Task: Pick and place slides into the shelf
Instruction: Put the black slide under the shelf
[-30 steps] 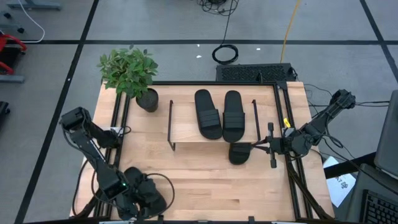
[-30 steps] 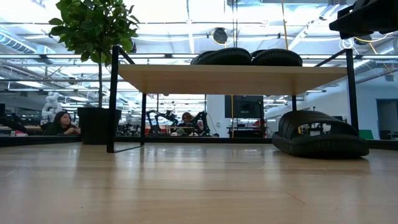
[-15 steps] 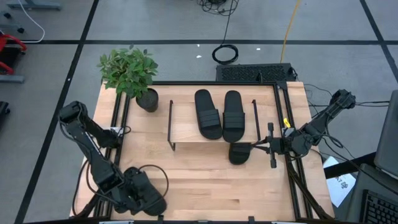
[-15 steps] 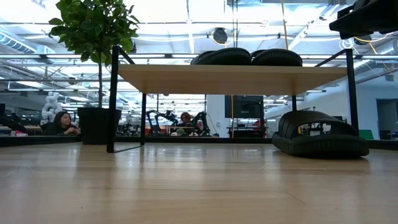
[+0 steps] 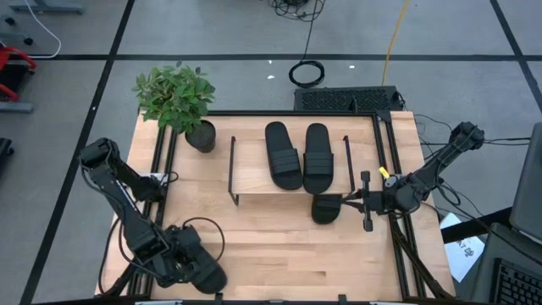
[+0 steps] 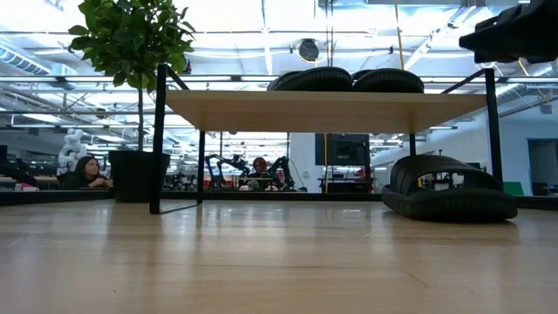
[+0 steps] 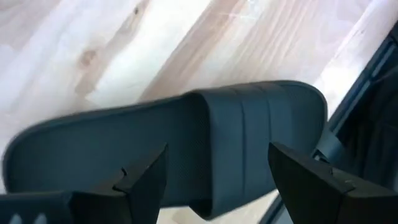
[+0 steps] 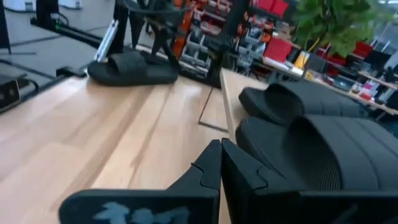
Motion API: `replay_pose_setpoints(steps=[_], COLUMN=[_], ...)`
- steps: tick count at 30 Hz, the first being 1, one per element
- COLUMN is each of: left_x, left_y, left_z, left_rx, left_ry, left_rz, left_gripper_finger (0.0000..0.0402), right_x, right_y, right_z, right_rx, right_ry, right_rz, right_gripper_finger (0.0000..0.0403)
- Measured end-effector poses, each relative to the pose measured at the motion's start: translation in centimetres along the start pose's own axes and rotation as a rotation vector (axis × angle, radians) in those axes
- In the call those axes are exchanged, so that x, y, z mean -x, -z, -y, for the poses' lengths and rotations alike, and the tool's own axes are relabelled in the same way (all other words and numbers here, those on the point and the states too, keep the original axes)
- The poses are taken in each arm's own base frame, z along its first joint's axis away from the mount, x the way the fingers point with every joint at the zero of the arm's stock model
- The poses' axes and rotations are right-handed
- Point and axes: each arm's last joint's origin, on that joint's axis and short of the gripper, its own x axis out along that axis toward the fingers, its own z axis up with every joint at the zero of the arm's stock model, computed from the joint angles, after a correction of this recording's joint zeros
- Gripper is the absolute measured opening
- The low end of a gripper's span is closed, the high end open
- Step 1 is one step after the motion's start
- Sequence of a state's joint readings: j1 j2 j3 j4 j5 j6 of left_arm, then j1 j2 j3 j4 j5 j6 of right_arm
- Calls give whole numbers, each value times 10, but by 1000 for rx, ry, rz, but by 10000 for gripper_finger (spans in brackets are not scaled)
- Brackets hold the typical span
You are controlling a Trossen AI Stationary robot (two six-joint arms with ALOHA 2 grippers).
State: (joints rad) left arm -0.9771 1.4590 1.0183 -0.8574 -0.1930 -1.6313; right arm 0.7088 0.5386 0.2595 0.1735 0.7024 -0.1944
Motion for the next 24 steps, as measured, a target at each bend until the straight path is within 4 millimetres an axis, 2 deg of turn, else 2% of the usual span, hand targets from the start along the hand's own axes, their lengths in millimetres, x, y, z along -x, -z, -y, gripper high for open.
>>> replay_pose_setpoints(steps=[7, 10, 14, 18, 24], left_x=[1, -6, -21, -35, -54], left_y=[2, 3, 8, 11, 13], left_z=[8, 4, -4, -6, -3], left_rx=[1, 19, 41, 41, 29], left_ry=[90, 19, -32, 65, 274], left_rz=[33, 23, -48, -40, -18], left_gripper_finger=[271, 271, 271, 271, 271], right_x=[1, 4, 12, 19, 18], right_y=[-4, -6, -22, -28, -20], right_z=[-4, -5, 2, 9, 6], right_rx=[34, 45, 9, -73, -38], right_ry=[-160, -270, -364, -362, -363], right_rz=[55, 95, 158, 197, 183], right_gripper_finger=[0, 0, 0, 0, 0])
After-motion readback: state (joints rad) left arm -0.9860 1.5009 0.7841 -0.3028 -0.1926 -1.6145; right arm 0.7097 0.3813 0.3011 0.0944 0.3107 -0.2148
